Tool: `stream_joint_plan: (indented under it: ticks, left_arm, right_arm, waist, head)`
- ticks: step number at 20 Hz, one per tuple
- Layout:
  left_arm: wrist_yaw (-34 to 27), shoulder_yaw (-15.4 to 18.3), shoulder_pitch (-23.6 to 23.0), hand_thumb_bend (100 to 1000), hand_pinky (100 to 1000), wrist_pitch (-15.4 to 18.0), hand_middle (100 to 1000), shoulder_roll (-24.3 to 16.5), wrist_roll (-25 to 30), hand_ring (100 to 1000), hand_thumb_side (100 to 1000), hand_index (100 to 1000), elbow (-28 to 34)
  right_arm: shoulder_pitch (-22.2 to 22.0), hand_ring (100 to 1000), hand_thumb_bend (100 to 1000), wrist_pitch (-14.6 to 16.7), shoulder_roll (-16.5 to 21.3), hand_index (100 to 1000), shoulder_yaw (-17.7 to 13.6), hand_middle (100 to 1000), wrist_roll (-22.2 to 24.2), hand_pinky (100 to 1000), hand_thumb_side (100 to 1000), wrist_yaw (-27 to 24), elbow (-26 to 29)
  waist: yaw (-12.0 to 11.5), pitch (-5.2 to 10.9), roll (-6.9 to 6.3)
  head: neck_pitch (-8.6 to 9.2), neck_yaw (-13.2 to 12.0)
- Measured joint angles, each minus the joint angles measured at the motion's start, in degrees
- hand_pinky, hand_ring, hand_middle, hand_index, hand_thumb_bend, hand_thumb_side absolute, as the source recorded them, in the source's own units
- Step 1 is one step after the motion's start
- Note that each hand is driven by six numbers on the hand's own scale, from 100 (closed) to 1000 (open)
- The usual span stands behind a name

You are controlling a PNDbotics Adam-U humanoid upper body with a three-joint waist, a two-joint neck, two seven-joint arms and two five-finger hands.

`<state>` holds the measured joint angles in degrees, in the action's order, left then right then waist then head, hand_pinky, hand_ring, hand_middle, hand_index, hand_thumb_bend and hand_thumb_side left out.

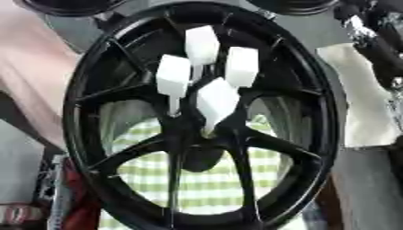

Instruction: Pull the pin out of the wheel hub.

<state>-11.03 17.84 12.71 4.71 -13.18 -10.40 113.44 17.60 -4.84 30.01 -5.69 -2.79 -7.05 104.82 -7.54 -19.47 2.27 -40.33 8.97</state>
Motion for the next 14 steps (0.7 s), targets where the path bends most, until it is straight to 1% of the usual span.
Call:
stream_joint_plan:
  ticks: [2,4,7,10,12,14]
  left_arm:
    - [0.00,0.00,0.00,139,847,-0.08,725,0.00,0.05,692,853,853,0.00]
    - [0.00,0.00,0.00,139,847,-0.14,726,0.00,0.06,692,853,853,0.00]
    - [0.00,0.00,0.00,139,847,-0.18,726,0.00,0.05,692,853,853,0.00]
    - [0.00,0.00,0.00,139,847,-0.20,726,-0.02,0.03,692,854,853,0.00]
    - [0.01,0.00,-0.03,138,847,-0.24,726,-0.05,0.03,692,855,853,0.00]
    - [0.01,0.00,-0.09,138,847,-0.30,726,-0.26,0.08,692,855,853,0.00]
  right_arm:
    - [0.00,842,111,0.00,0.00,803,0.00,726,0.00,930,490,0.00,0.09]
    - [0.00,842,113,0.00,0.00,804,0.00,727,0.00,930,489,0.00,0.19]
    - [0.03,842,124,0.00,0.01,803,0.03,727,0.00,929,494,0.00,0.22]
    - [0.37,843,118,-0.04,0.34,802,0.16,730,0.06,927,474,0.21,0.25]
    - [1.07,843,121,-0.20,1.49,802,0.67,733,0.36,924,460,0.67,0.31]
    - [2.13,844,126,-0.34,3.60,801,1.62,736,1.23,921,452,1.52,0.65]
  waist:
    - [0.01,0.00,0.18]
    - [0.01,0.00,0.31]
    - [0.01,0.00,0.35]
    - [0.01,0.00,0.43]
    - [0.05,0.00,0.57]
    - [0.10,0.01,0.71]
  head:
    - [1.19,-0.17]
    - [1.71,-0.32]
    - [1.72,-0.35]
    - [1.66,-0.35]
    - [1.59,-0.35]
    - [1.09,-0.31]
